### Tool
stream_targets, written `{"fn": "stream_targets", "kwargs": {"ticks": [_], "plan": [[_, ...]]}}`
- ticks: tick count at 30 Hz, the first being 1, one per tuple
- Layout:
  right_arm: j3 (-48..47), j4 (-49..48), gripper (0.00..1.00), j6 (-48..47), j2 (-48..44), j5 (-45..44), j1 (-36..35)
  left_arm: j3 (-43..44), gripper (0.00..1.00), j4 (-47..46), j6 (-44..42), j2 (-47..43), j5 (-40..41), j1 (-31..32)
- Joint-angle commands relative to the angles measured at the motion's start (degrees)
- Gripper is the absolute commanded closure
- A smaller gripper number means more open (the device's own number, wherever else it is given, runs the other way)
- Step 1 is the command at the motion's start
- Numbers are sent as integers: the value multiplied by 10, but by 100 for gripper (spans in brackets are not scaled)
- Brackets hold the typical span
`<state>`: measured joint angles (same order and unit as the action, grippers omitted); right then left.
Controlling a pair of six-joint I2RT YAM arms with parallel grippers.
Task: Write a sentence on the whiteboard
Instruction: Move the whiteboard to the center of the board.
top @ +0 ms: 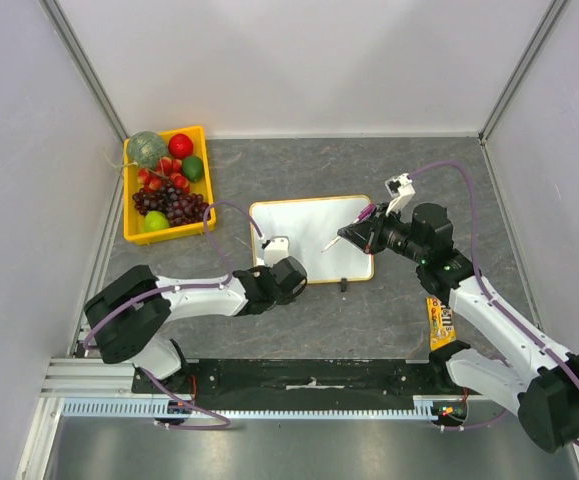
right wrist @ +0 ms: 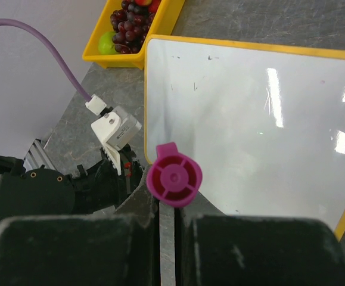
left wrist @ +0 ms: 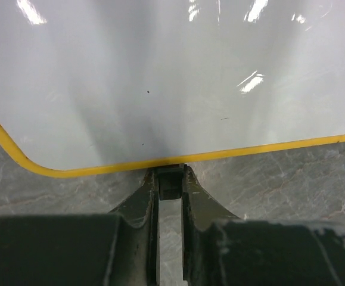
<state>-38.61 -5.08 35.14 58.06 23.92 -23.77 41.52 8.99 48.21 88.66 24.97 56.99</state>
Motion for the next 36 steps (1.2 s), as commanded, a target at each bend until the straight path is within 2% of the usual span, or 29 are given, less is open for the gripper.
{"fn": "stream_targets", "kwargs": {"ticks": [1, 8, 16, 29, 36], "plan": [[-8, -8, 100, 4, -17, 8, 2, -7, 98, 124, 77, -2, -26, 40], [-6, -2, 100, 5, -28, 10, 3, 22, 98, 220, 152, 9, -10, 86], [-6, 2, 100, 1, -30, 11, 2, 25, 98, 267, 226, -12, -18, 140], [-9, -1, 100, -1, -25, 11, 2, 39, 97, 267, 278, -14, -18, 196], [-3, -2, 100, 0, -28, 10, 2, 25, 89, 258, 290, -18, -26, 205]]}}
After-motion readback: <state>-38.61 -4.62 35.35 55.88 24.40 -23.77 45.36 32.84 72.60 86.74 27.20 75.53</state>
